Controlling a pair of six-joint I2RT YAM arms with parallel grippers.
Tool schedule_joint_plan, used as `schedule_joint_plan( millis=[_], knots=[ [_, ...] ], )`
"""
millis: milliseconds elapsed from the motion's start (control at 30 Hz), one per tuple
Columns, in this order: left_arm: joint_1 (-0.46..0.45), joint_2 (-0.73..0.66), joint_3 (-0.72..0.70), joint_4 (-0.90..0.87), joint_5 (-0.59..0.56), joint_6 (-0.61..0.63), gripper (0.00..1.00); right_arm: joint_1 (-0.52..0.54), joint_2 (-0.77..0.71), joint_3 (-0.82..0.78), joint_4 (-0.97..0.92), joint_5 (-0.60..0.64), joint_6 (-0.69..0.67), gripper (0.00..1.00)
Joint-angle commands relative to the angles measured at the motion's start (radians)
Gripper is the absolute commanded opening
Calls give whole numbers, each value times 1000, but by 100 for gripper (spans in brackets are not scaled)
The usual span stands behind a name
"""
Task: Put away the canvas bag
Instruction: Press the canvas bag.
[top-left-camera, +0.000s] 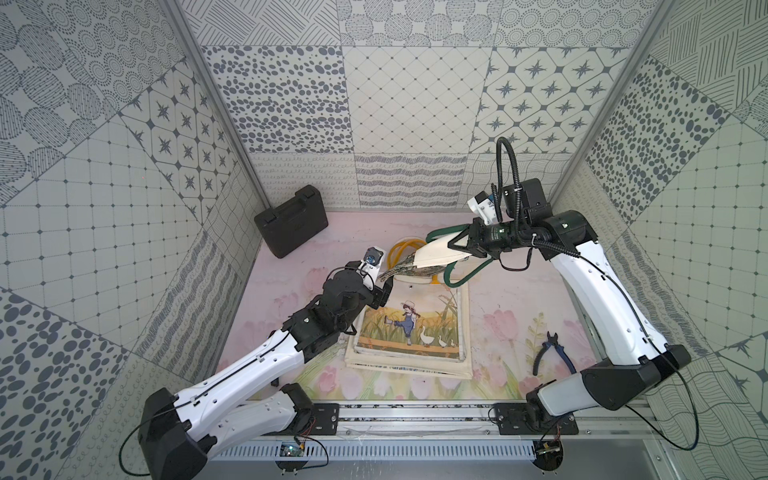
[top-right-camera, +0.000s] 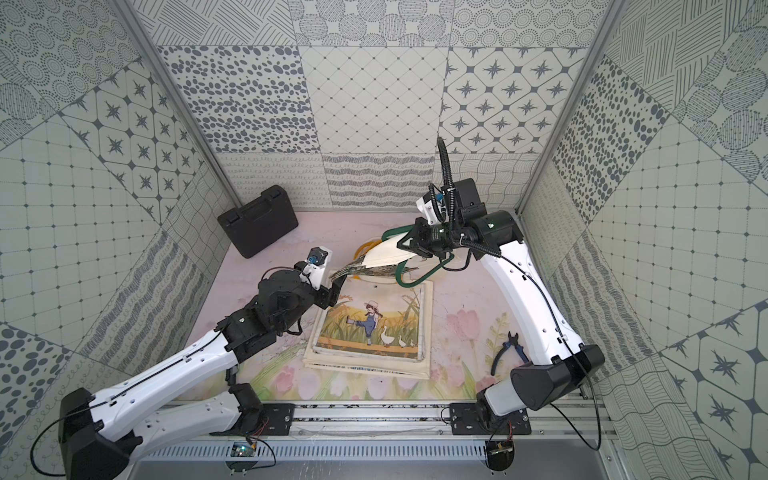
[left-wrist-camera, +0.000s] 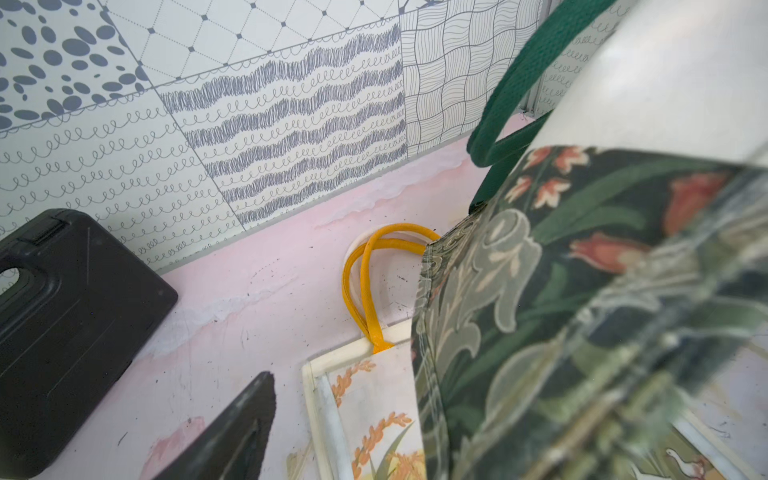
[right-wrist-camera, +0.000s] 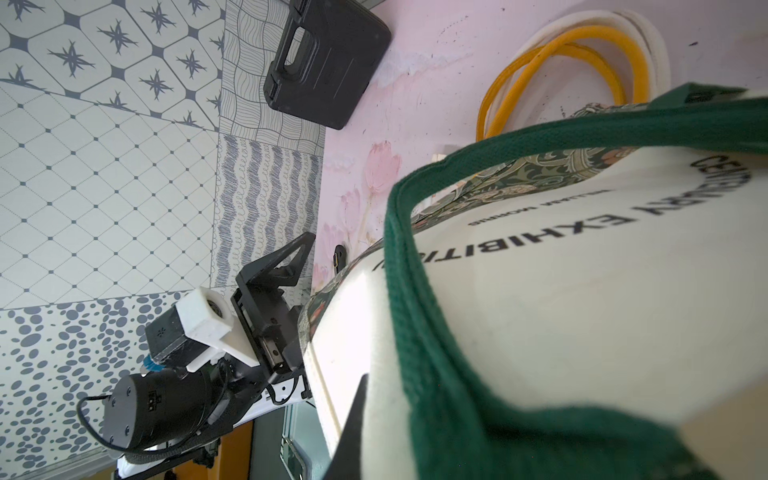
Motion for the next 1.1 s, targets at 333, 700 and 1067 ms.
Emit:
schedule_joint_plan(
  millis=[333,700,1067],
  knots=[
    [72,52,-10,-156,10,-90,78,-11,31,281,-174,123,-350,0],
    [150,36,-28,-151,115,-166,78,105,40,289,-302,466,-566,0],
    [156,34,-29,-150,114,-157,78,450,54,114,-359,605,-1063,0]
  ],
)
